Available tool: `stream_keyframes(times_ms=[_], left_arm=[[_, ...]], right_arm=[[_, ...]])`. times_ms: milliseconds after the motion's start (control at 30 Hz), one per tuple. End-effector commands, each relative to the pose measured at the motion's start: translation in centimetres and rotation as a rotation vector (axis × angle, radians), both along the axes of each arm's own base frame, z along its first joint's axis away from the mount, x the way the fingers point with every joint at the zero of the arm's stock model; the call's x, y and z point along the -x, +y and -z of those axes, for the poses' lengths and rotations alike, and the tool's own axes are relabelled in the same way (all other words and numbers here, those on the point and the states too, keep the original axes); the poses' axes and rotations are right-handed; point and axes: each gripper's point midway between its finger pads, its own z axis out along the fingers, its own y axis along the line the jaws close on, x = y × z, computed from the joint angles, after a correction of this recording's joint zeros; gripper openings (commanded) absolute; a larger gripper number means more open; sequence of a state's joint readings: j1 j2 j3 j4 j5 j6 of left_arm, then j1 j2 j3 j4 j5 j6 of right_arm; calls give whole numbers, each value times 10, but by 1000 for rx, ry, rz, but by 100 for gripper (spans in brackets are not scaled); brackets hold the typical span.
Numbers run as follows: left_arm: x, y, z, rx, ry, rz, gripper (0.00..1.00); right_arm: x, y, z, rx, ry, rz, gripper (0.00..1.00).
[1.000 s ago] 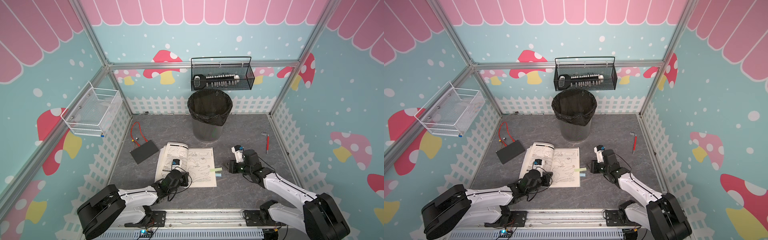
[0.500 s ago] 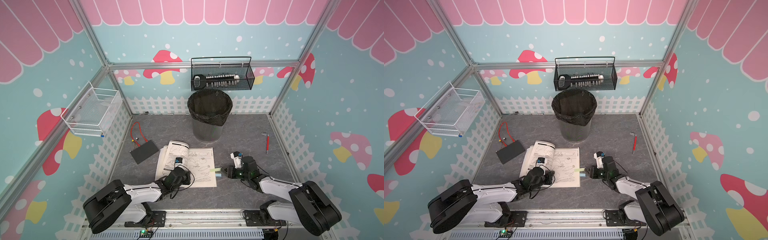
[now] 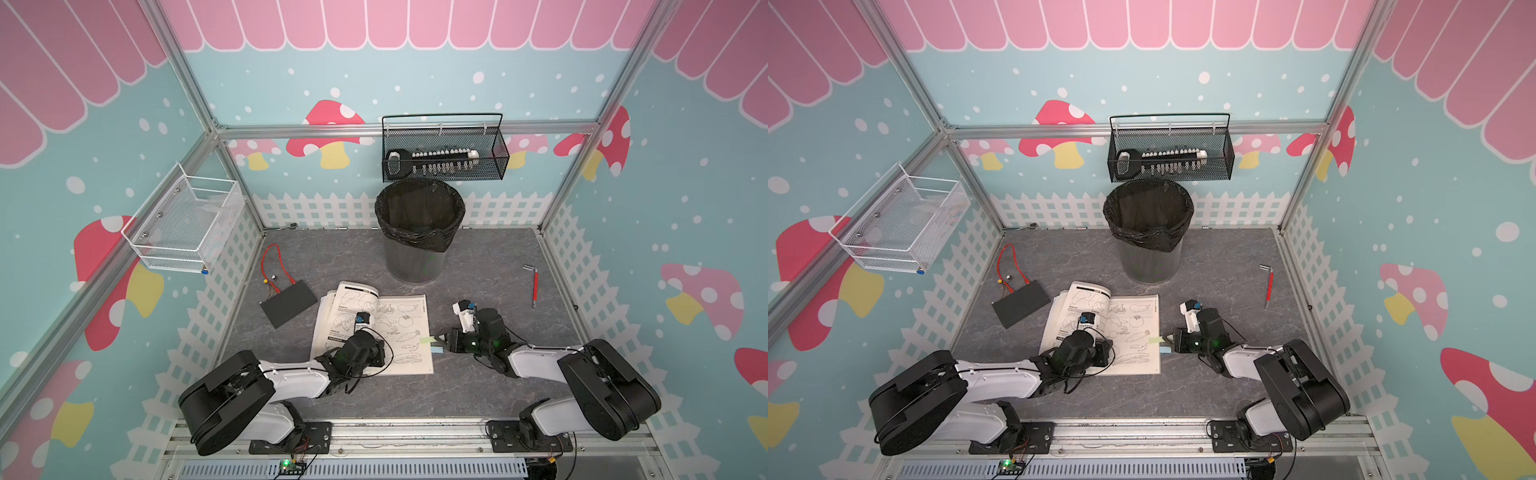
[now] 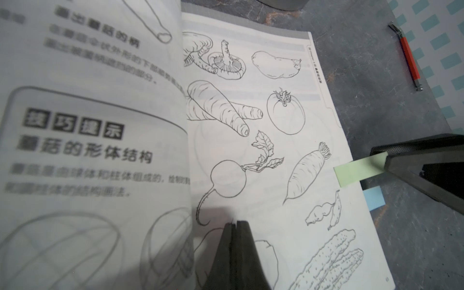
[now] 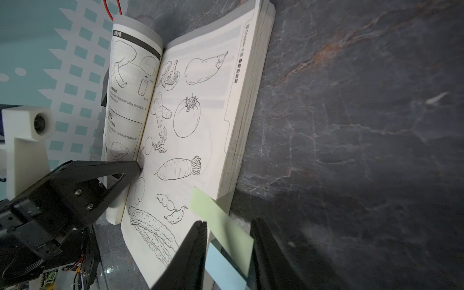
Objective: Peel off the used sticky note
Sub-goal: Tear off the note from the book.
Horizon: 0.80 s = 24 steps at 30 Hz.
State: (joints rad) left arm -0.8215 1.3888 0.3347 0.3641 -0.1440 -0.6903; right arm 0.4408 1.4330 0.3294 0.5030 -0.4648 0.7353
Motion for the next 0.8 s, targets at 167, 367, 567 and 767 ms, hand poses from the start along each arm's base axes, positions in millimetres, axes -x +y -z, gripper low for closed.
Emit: stream_keyframes(times_ms=[167, 367, 567, 767], left_arm=[[-5, -19, -2, 6, 8, 53, 0], [-9, -23, -5, 3, -2, 61, 0], [-11, -26, 0, -7, 10, 67, 0], [-7, -24, 11, -13, 39, 64, 0]], right_arm=[[-7, 5, -13, -15, -36, 0, 27], [-8, 4, -15, -9, -39, 14, 13], [-12, 4, -19, -16, -43, 30, 2], [-22, 3, -32, -16, -70, 64, 0]])
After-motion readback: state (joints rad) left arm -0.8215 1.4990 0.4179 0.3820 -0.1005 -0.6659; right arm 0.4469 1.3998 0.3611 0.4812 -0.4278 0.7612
